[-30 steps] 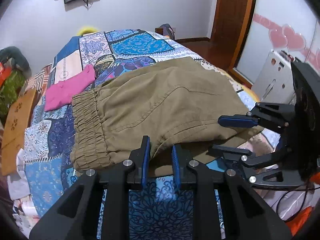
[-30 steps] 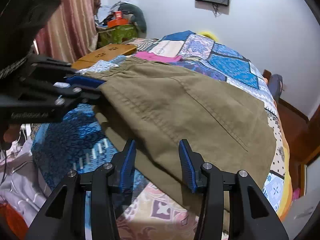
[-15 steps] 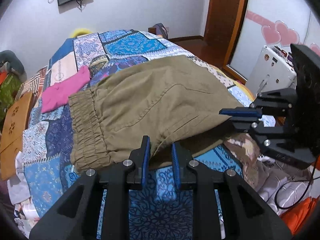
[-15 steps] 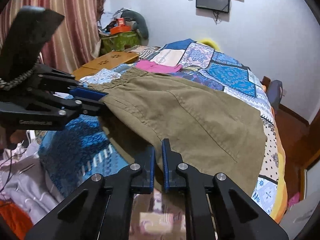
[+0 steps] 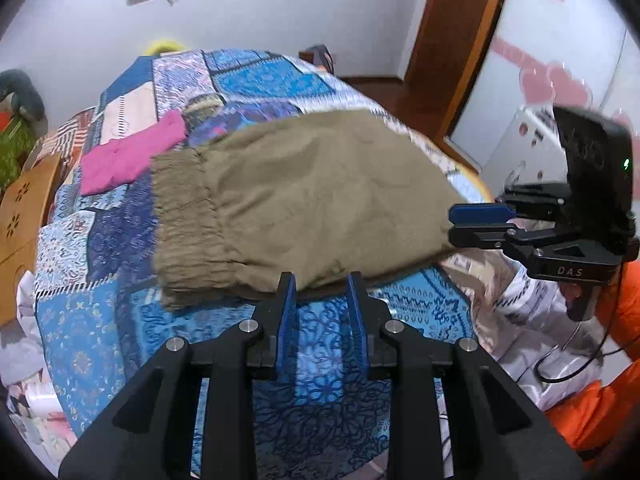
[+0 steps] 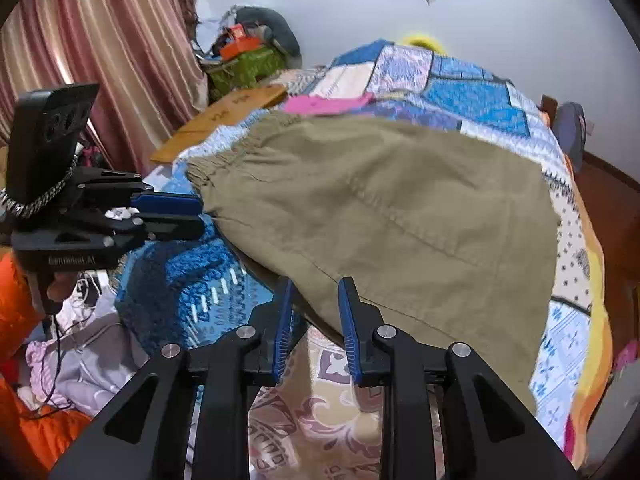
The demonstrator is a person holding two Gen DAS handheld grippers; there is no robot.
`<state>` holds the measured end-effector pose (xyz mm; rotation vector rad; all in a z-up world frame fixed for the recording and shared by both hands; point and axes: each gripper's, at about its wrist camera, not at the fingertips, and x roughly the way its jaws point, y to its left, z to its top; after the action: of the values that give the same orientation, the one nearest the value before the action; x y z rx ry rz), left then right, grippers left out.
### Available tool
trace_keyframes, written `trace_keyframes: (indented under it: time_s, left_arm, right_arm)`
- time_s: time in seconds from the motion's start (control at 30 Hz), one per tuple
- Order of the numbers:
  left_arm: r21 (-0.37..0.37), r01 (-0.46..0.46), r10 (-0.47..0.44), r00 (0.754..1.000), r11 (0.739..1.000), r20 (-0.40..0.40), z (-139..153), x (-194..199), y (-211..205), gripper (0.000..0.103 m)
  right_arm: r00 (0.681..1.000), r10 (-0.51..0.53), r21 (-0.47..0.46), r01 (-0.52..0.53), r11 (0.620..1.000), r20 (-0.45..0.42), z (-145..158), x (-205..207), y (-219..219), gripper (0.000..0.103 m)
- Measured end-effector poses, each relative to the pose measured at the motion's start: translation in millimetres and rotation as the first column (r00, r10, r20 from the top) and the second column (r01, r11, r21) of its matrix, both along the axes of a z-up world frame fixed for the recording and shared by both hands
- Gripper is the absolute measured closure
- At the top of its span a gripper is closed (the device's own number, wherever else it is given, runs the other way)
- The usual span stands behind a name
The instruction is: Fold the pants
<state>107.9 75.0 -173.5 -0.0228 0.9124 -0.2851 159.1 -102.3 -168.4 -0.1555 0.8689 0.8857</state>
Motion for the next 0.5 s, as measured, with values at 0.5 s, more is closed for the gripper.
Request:
trace_keyframes:
  time_s: [0.5]
  left_arm:
    - [0.021,-0.207,0.208,0.977,0.978,-0.043,-41.0,33.5,50.9,0.050]
  right_arm:
    - [0.987,-0.143,-0.056,0.139,0.989,-0.072,-35.3,27.4,-22.3,0.072]
